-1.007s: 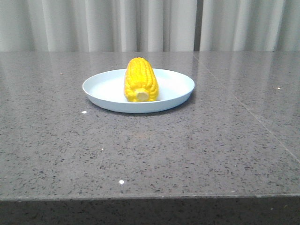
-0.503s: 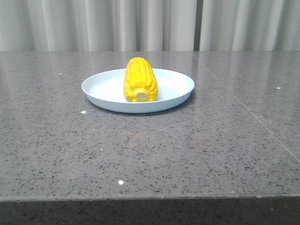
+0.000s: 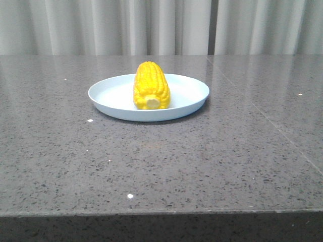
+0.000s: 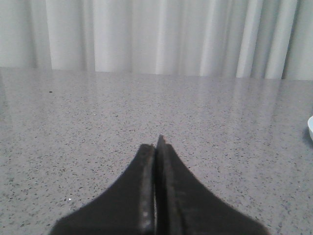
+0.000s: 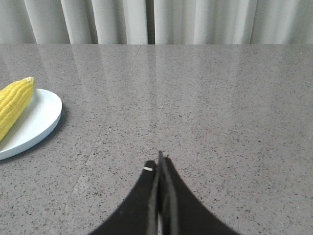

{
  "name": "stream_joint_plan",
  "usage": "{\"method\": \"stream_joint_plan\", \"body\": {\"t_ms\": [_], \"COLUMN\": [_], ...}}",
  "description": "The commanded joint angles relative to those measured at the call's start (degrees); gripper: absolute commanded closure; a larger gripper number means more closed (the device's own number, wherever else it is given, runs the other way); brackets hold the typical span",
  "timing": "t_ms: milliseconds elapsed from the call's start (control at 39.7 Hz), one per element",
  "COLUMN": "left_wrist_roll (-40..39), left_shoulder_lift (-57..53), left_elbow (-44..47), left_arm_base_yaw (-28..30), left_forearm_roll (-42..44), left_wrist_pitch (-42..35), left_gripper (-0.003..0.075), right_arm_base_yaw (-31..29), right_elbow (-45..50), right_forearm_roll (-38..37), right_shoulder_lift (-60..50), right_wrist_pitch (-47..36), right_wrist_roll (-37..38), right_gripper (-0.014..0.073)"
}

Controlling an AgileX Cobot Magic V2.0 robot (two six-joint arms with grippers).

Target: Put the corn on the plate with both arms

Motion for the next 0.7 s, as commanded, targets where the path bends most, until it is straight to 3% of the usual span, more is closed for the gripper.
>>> {"method": "stream_joint_plan", "body": {"t_ms": [0, 352, 679], "left_wrist_roll": [0.10, 0.10, 0.10], "left_shoulder_lift": [-1.17, -1.17, -1.17], "left_elbow": [0.18, 0.18, 0.18], "left_arm_base_yaw": [0.21, 0.21, 0.21], "left_forearm_roll": [-0.54, -0.54, -0.54], "left_wrist_pitch": [-4.84, -4.84, -4.84], "left_gripper": [0.0741, 0.0741, 0.0741], "right_arm_base_yaw": [-0.07, -0.36, -4.91], "right_elbow": [-1.38, -0.06, 14.57], "right_forearm_roll": [-0.61, -1.02, 5.61], "right_shoulder_lift": [0.60, 0.60, -0.35], "right_wrist_pitch": [-4.56, -5.28, -20.26], "right_wrist_roll": [-0.49, -0.55, -5.82], "right_gripper": [0.0662, 0.0662, 0.0662]}}
